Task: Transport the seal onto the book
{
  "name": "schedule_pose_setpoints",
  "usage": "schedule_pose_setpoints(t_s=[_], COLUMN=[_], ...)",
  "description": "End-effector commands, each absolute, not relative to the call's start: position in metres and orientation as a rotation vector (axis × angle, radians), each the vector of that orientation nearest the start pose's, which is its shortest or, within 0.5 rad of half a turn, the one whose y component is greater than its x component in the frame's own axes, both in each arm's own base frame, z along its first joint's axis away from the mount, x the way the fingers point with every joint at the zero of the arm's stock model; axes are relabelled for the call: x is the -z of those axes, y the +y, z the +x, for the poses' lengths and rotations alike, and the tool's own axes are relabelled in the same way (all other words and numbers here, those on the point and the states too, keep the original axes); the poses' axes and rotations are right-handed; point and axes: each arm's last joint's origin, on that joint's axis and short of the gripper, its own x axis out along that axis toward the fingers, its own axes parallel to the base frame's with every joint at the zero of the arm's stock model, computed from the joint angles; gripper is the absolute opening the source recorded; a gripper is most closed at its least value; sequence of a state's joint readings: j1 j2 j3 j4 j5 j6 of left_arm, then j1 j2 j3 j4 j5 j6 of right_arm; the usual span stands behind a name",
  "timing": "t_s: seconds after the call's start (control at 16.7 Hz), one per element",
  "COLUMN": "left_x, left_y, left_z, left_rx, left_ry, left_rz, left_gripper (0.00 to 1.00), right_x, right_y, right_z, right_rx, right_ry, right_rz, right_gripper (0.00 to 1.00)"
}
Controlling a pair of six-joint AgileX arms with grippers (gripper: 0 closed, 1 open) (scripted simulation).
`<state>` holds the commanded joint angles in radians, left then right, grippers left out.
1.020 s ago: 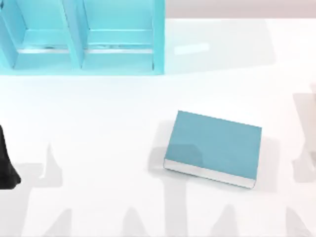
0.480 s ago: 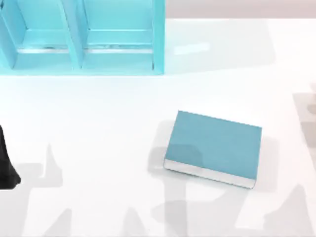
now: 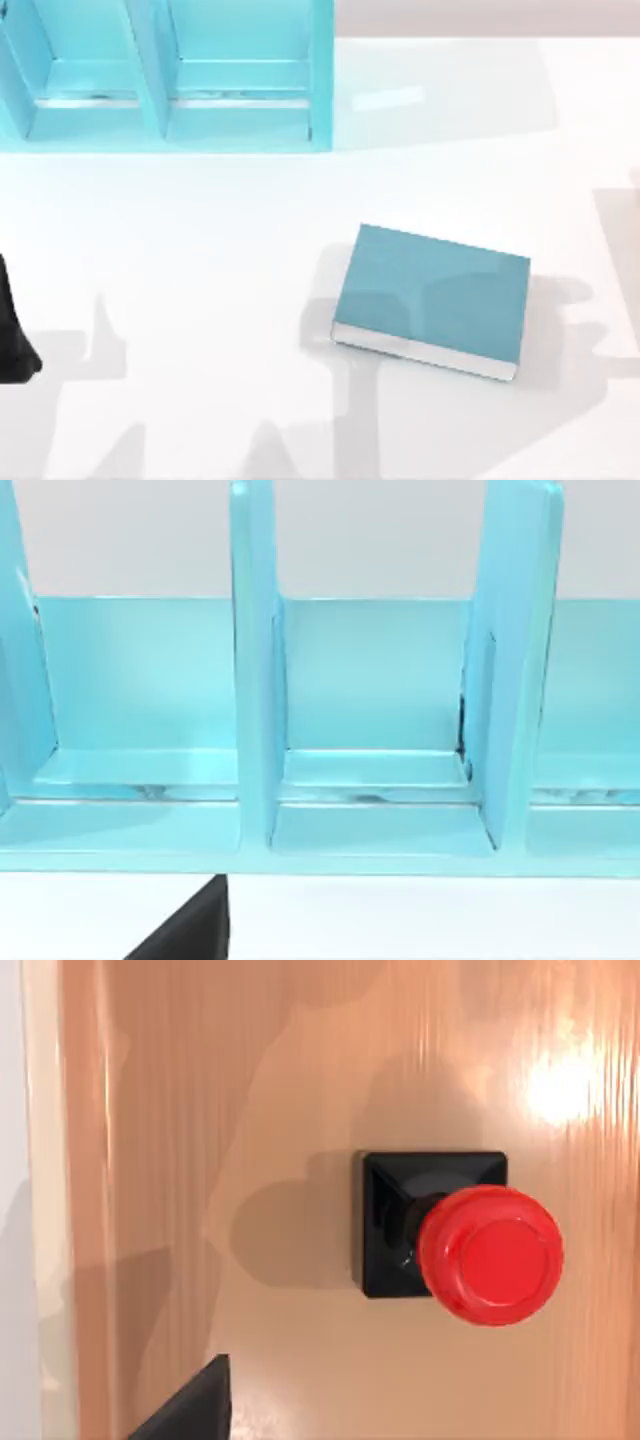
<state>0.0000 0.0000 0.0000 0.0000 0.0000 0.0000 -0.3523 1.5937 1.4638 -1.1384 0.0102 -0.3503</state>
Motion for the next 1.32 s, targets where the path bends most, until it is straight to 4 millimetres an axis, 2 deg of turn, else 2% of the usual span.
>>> schedule_pose_setpoints(t_s=[0.18, 0.36, 0.9, 1.08, 1.32], left_x=[-0.160, -0.160, -0.160, -0.160, -0.160], left_y=[-0.001, -0.001, -0.001, -0.001, -0.001], left_z=[0.106, 0.106, 0.106, 0.106, 0.106], left_rx=[0.000, 0.000, 0.000, 0.000, 0.000], left_ry=[0.000, 0.000, 0.000, 0.000, 0.000], left_rz=[0.000, 0.000, 0.000, 0.000, 0.000], left_gripper=[1.00, 1.00, 1.00, 1.00, 1.00], right_x=[-0.280, -0.265, -0.256, -0.228, -0.178], right_y=[-0.129, -0.144, -0.147, -0.148, -0.149], right_z=[0.320, 0.334, 0.338, 0.340, 0.340], right_rx=[0.051, 0.017, 0.004, 0.004, 0.008], right_ry=[1.443, 1.542, 1.572, 1.576, 1.563], right_rz=[-0.041, -0.002, 0.009, 0.012, 0.007], right_gripper=[1.00, 1.00, 1.00, 1.00, 1.00])
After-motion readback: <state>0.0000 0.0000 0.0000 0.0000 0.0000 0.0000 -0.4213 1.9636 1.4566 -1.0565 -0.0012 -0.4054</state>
